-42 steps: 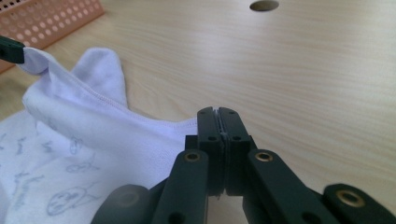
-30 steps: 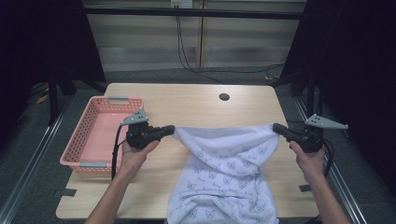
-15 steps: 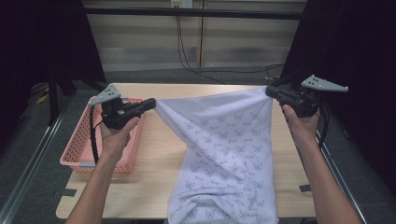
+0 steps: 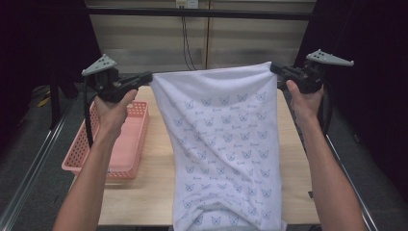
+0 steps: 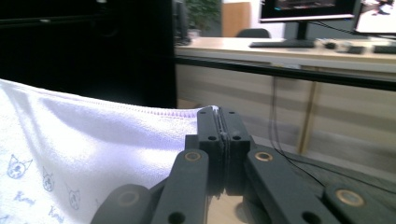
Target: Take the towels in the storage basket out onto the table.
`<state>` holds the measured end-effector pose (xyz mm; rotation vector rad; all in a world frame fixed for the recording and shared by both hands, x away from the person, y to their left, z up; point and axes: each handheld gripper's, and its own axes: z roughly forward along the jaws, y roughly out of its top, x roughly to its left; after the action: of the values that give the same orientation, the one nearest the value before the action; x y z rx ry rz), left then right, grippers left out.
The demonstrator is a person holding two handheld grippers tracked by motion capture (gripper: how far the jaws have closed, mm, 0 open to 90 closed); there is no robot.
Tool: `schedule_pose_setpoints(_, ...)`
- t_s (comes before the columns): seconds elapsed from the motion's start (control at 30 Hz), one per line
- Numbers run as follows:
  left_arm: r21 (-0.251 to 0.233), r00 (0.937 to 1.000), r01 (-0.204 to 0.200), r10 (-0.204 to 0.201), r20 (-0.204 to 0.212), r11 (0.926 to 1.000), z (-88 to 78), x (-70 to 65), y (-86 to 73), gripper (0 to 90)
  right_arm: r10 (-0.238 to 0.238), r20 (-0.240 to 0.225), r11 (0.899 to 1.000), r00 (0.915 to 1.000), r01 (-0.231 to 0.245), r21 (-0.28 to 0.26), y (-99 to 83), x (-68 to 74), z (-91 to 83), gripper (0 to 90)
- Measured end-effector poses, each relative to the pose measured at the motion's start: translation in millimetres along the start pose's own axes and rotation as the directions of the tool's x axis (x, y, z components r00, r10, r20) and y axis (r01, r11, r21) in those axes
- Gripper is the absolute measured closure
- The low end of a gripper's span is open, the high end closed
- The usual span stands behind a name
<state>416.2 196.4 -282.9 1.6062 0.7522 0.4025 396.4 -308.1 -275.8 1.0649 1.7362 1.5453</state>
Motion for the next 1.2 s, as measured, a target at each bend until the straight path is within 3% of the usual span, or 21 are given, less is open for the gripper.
schedule_pose_setpoints(0.07, 0.013, 1.0000, 0.002, -0.002, -0.004, 0.9999, 10.1, 3.8, 0.4, 87.0, 0.001, 0.015, 1.000, 0.9999, -0.001, 0.008, 0.3, -3.8, 2.5, 89.0)
schedule_pose_setpoints(0.1, 0.032, 0.9995, 0.024, -0.023, -0.021, 0.9992, 26.3, 8.6, -1.9, 87.0, 0.002, 0.037, 1.000, 0.9993, -0.003, 0.020, 0.3, -8.8, 6.1, 89.0)
schedule_pose_setpoints(0.13, 0.043, 0.9986, 0.030, -0.029, -0.044, 0.9986, 35.2, 12.3, -4.5, 80.3, 0.007, 0.077, 0.999, 0.9970, -0.010, 0.040, -1.7, -17.9, 11.6, 88.9)
schedule_pose_setpoints(0.17, 0.067, 0.9945, 0.082, -0.077, -0.071, 0.9944, 51.7, 19.3, -14.1, 63.8, 0.004, 0.120, 0.996, 0.9927, -0.015, 0.089, -10.1, -31.1, 20.0, 80.1)
schedule_pose_setpoints(0.2, 0.075, 0.9934, 0.094, -0.089, -0.072, 0.9927, 56.9, 20.9, -19.1, 62.3, 0.010, 0.159, 0.993, 0.9872, -0.028, 0.112, -16.7, -37.3, 23.6, 72.8)
schedule_pose_setpoints(0.23, 0.092, 0.9929, 0.103, -0.097, -0.069, 0.9904, 61.4, 21.5, -24.5, 60.5, 0.025, 0.163, 0.990, 0.9863, -0.047, 0.129, -22.2, -41.7, 25.8, 71.1)
schedule_pose_setpoints(0.3, 0.133, 0.9946, 0.104, -0.102, -0.023, 0.9856, 70.5, 18.6, -38.5, 59.6, 0.039, 0.188, 0.986, 0.9813, -0.068, 0.151, -36.9, -49.4, 27.9, 63.1)
schedule_pose_setpoints(0.33, 0.133, 0.9946, 0.104, -0.102, -0.023, 0.9856, 70.5, 18.6, -38.5, 59.6, 0.048, 0.181, 0.982, 0.9823, -0.080, 0.172, -45.5, -52.5, 28.2, 63.0)
schedule_pose_setpoints(0.37, 0.172, 0.9970, 0.077, -0.078, -0.001, 0.9821, 76.0, 10.2, -51.3, 59.6, 0.041, 0.180, 0.978, 0.9828, -0.076, 0.196, -55.1, -54.0, 26.9, 61.8)
schedule_pose_setpoints(0.5, 0.202, 0.9953, 0.070, -0.082, 0.052, 0.9769, 74.0, -1.2, -68.4, 61.6, 0.033, 0.126, 0.972, 0.9915, -0.061, 0.226, -75.1, -47.2, 10.2, 60.7)
schedule_pose_setpoints(0.6, 0.214, 0.9939, 0.061, -0.080, 0.077, 0.9748, 65.8, -12.3, -80.6, 67.1, 0.020, 0.074, 0.972, 0.9970, -0.037, 0.232, -86.2, -32.7, -8.9, 60.1)
schedule_pose_setpoints(0.77, 0.249, 0.9897, 0.029, -0.063, 0.129, 0.9681, 46.6, -33.7, -104.2, 71.5, -0.006, 0.003, 0.961, 1.0000, 0.005, 0.278, -112.0, 2.6, -43.9, 58.8)
schedule_pose_setpoints(0.8, 0.279, 0.9851, 0.003, -0.050, 0.164, 0.9603, 35.2, -43.7, -118.8, 72.3, 0.004, -0.021, 0.960, 0.9998, 0.002, 0.279, -119.9, 11.3, -53.8, 58.3)
schedule_pose_setpoints(0.83, 0.296, 0.9865, -0.007, -0.042, 0.158, 0.9552, 30.8, -47.7, -123.9, 72.5, 0.011, -0.037, 0.957, 0.9993, 0.000, 0.291, -124.9, 16.1, -59.4, 58.3)
schedule_pose_setpoints(0.9, 0.340, 0.9790, -0.032, -0.039, 0.200, 0.9399, 18.8, -58.8, -137.5, 74.0, -0.003, -0.022, 0.955, 0.9997, 0.010, 0.296, -137.7, 29.3, -73.3, 58.2)
schedule_pose_setpoints(0.93, 0.358, 0.9819, -0.039, -0.031, 0.187, 0.9331, 13.4, -64.4, -142.7, 75.7, 0.010, -0.050, 0.942, 0.9987, 0.007, 0.335, -147.1, 36.2, -81.1, 58.1)
schedule_pose_setpoints(1.0, 0.374, 0.9725, -0.041, -0.049, 0.228, 0.9266, 4.4, -71.7, -153.0, 76.1, 0.025, -0.061, 0.935, 0.9978, -0.002, 0.356, -161.0, 45.7, -92.8, 59.4)
schedule_pose_setpoints(1.07, 0.414, 0.9671, -0.055, -0.054, 0.249, 0.9087, -3.9, -81.8, -169.7, 76.4, 0.066, -0.095, 0.924, 0.9933, -0.024, 0.383, -179.5, 56.1, -105.3, 60.3)
schedule_pose_setpoints(1.13, 0.450, 0.9637, -0.053, -0.072, 0.257, 0.8915, -6.9, -89.7, -184.4, 74.8, 0.112, -0.129, 0.902, 0.9853, -0.046, 0.430, -197.3, 66.6, -110.6, 59.2)
schedule_pose_setpoints(1.17, 0.477, 0.9590, -0.073, -0.070, 0.275, 0.8756, -7.7, -96.0, -194.5, 73.5, 0.117, -0.137, 0.891, 0.9836, -0.043, 0.451, -203.8, 71.4, -111.5, 58.3)
schedule_pose_setpoints(1.2, 0.488, 0.9581, -0.083, -0.065, 0.279, 0.8689, -8.6, -100.3, -199.9, 71.3, 0.123, -0.164, 0.869, 0.9788, -0.027, 0.494, -214.4, 78.7, -111.2, 56.2)
